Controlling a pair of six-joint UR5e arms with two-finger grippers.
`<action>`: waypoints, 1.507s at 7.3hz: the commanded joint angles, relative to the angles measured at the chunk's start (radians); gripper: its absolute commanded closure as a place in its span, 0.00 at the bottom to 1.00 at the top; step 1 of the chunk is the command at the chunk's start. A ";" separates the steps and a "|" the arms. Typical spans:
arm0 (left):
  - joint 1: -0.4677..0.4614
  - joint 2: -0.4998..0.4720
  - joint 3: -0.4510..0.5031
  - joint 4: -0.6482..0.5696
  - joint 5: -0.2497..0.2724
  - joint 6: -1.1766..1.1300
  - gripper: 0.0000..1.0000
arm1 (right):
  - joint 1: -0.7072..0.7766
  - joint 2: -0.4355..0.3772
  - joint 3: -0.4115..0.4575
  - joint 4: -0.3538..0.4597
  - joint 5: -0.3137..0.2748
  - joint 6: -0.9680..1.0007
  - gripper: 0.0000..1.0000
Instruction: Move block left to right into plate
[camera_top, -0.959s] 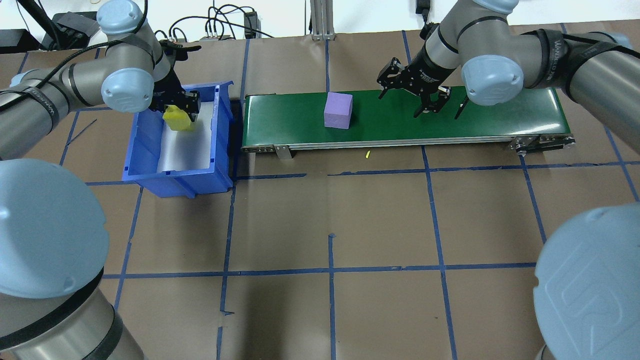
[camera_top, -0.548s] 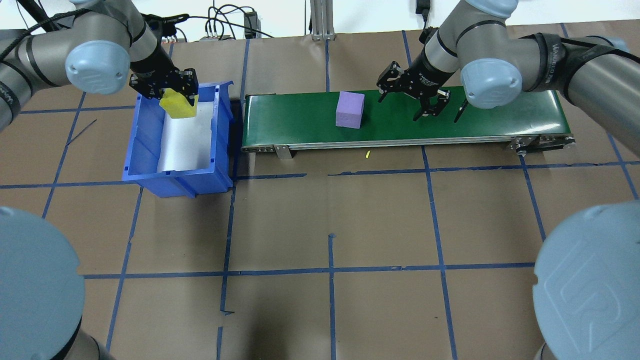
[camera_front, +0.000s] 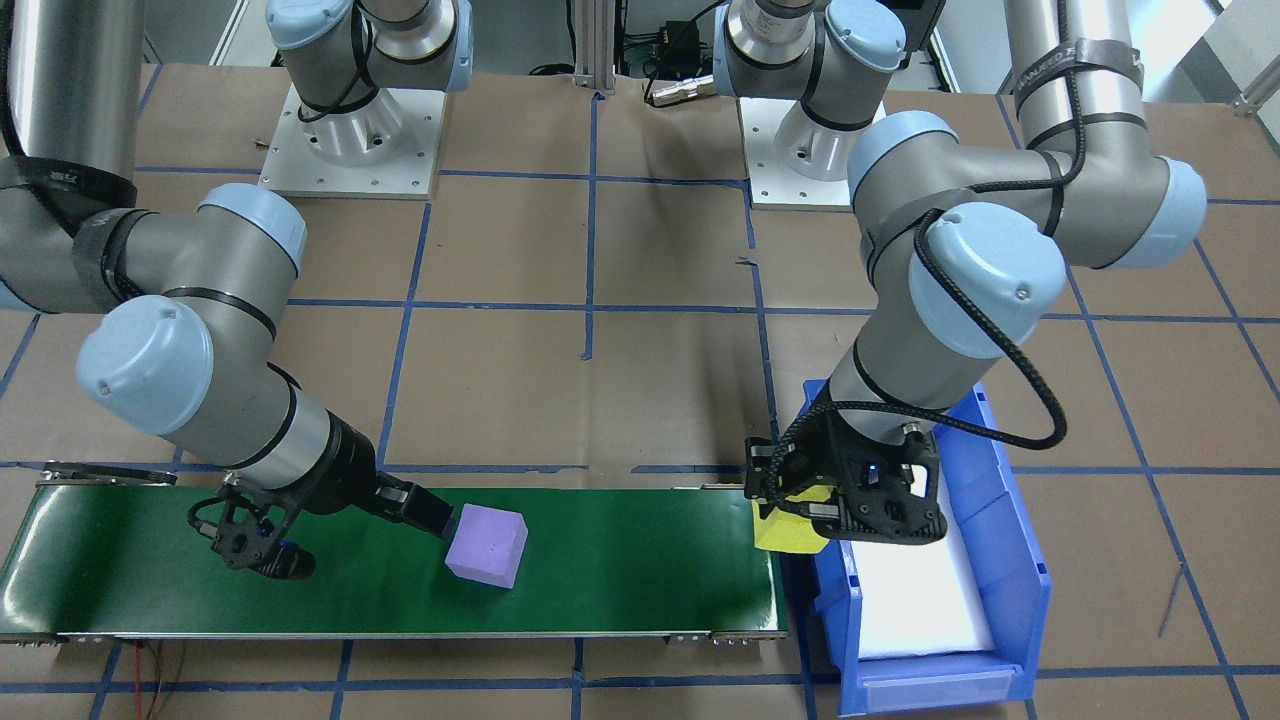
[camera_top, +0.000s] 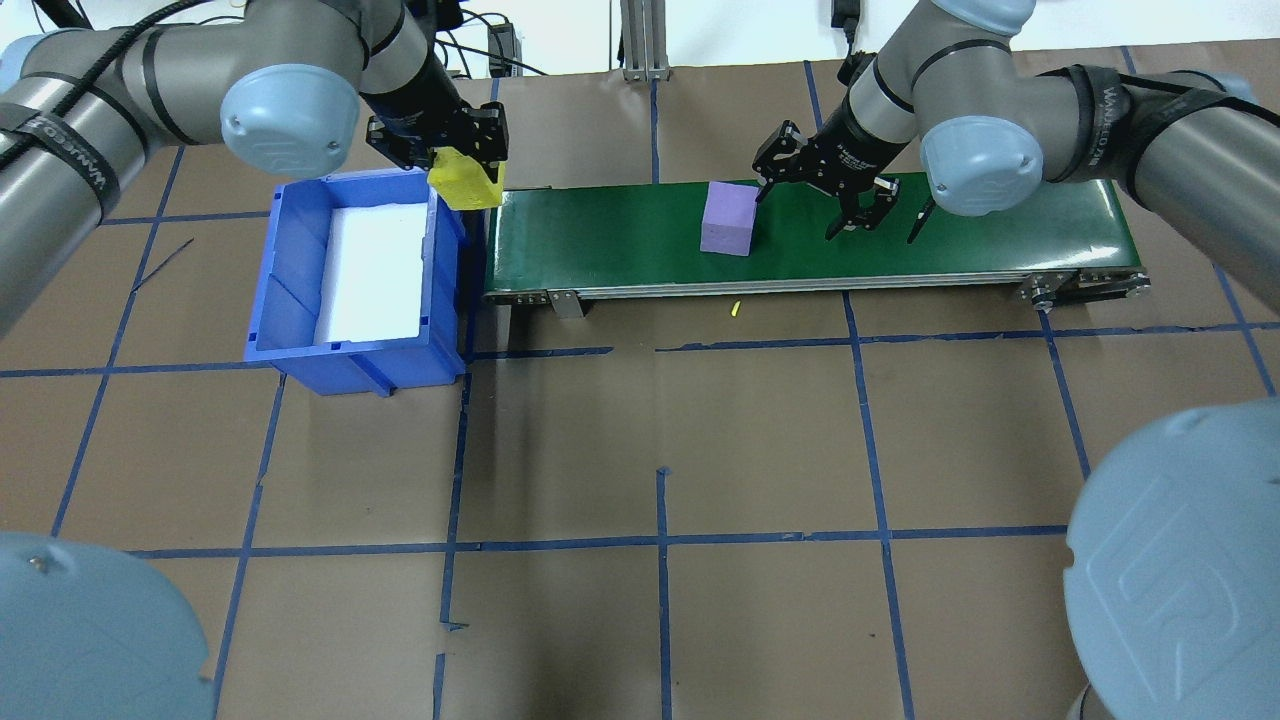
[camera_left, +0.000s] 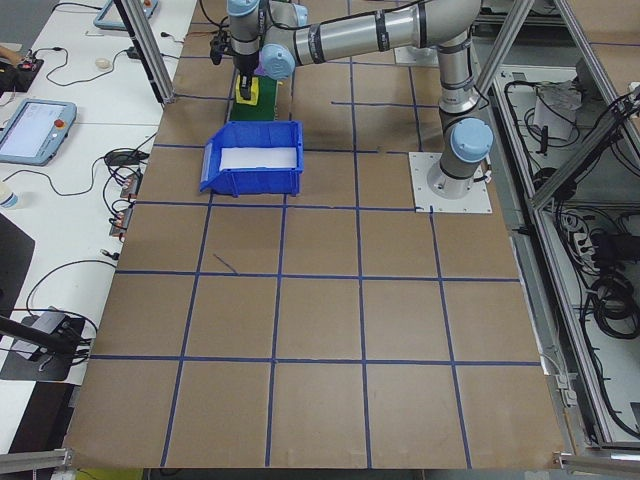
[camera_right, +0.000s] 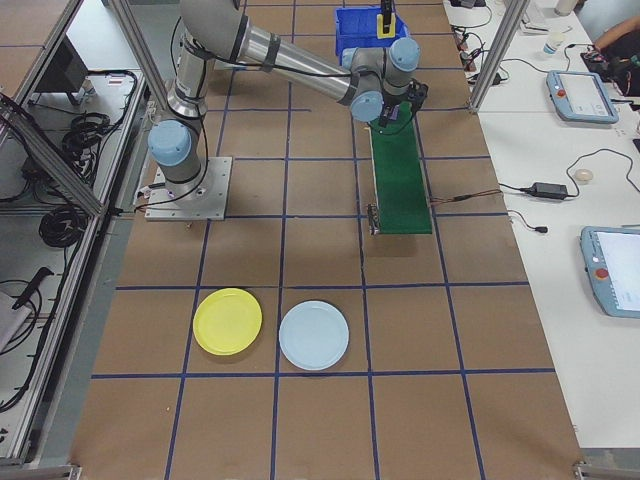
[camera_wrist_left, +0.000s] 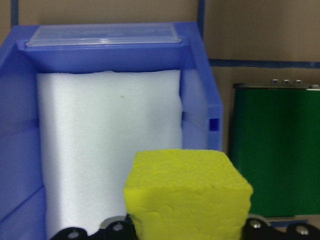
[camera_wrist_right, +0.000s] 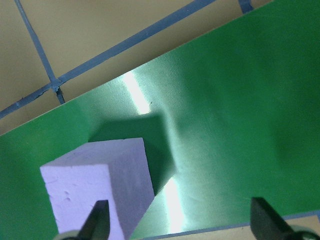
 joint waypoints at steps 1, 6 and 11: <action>-0.057 -0.049 -0.046 0.132 0.006 0.000 0.78 | 0.000 0.001 0.000 0.000 0.000 -0.014 0.00; -0.069 -0.120 -0.072 0.212 0.049 0.008 0.00 | 0.001 0.021 -0.003 -0.023 0.000 -0.014 0.00; -0.063 0.123 -0.067 -0.018 0.196 0.026 0.00 | -0.002 0.056 -0.014 -0.058 -0.151 -0.343 0.67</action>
